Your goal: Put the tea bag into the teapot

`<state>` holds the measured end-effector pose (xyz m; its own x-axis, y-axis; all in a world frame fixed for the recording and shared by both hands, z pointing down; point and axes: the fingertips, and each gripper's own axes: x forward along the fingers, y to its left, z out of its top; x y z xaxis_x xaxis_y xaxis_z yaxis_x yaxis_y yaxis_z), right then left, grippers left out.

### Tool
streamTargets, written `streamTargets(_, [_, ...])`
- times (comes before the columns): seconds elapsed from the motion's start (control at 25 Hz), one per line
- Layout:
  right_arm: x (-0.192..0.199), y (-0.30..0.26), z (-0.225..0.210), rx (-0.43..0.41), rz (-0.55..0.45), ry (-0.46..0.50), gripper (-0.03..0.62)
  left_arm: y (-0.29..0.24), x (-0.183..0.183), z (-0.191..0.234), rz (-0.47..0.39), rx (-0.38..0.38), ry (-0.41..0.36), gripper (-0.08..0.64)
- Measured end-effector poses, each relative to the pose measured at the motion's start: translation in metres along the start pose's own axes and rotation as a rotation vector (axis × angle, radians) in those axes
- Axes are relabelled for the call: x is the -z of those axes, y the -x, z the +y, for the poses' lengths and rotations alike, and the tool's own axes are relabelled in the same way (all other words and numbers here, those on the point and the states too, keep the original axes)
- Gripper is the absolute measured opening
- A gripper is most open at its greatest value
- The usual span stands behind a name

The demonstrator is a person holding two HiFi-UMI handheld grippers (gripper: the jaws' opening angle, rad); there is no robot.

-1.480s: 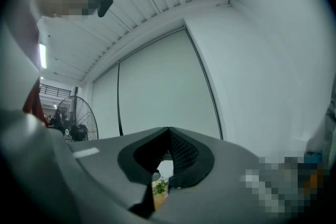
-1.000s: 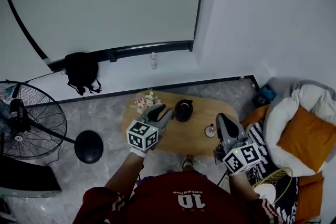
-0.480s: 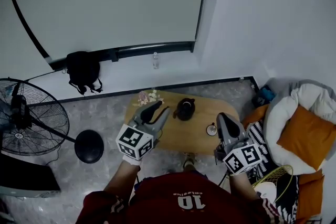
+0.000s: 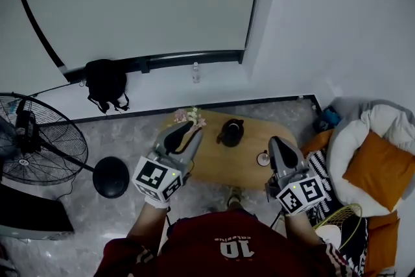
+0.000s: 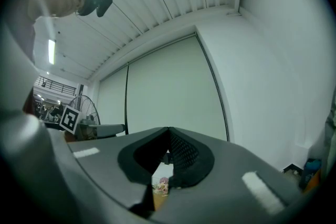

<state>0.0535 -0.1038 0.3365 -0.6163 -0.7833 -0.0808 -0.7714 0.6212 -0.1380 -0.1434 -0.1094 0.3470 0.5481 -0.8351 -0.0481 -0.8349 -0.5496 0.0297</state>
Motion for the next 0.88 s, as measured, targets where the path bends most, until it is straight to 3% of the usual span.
streamTargets(0.88, [-0.007, 0.012, 0.005, 0.048, 0.003, 0.03, 0.003, 0.018, -0.007, -0.002, -0.043, -0.009, 0.019, 0.011])
